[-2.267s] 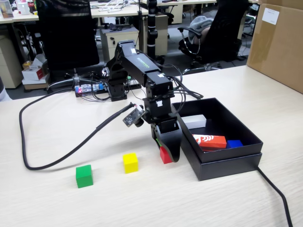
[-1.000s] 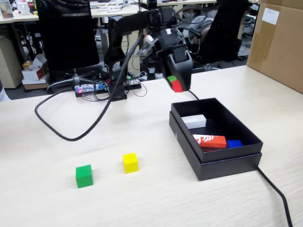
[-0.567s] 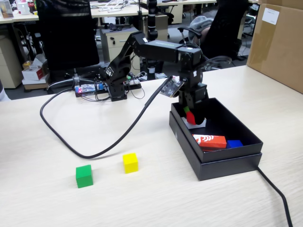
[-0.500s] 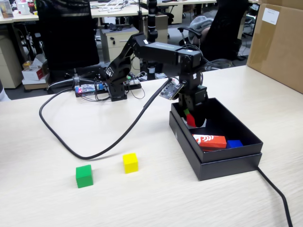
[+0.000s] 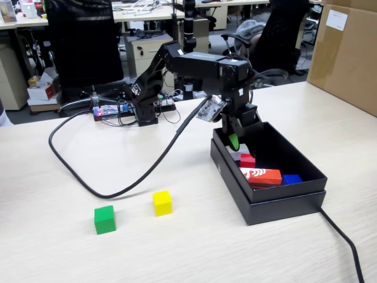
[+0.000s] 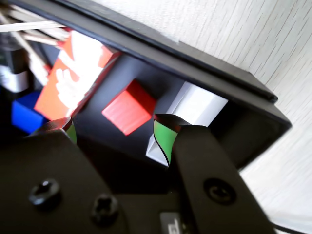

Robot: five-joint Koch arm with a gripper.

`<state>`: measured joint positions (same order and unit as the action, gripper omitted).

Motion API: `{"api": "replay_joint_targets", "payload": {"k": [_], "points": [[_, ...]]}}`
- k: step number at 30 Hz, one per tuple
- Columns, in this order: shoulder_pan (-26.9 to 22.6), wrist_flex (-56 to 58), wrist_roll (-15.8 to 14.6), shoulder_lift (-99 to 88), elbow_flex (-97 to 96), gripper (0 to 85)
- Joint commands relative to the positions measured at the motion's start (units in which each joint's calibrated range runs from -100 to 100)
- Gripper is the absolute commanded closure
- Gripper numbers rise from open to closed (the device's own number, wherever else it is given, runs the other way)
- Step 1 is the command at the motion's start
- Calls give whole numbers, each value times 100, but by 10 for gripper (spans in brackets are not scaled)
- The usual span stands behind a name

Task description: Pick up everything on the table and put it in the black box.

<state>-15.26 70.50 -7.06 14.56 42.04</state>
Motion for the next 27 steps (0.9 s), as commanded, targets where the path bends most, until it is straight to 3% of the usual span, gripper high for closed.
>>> {"api": "replay_joint_targets", "payload": {"k": [1, 10, 13, 19, 27], "points": [[39, -13, 49, -980, 330, 466], [381, -13, 176, -2816, 221, 447], [567, -13, 342, -3091, 203, 438], [1153, -13, 845, -3160, -233, 392], [1485, -31, 918, -2701, -1375, 386]]}}
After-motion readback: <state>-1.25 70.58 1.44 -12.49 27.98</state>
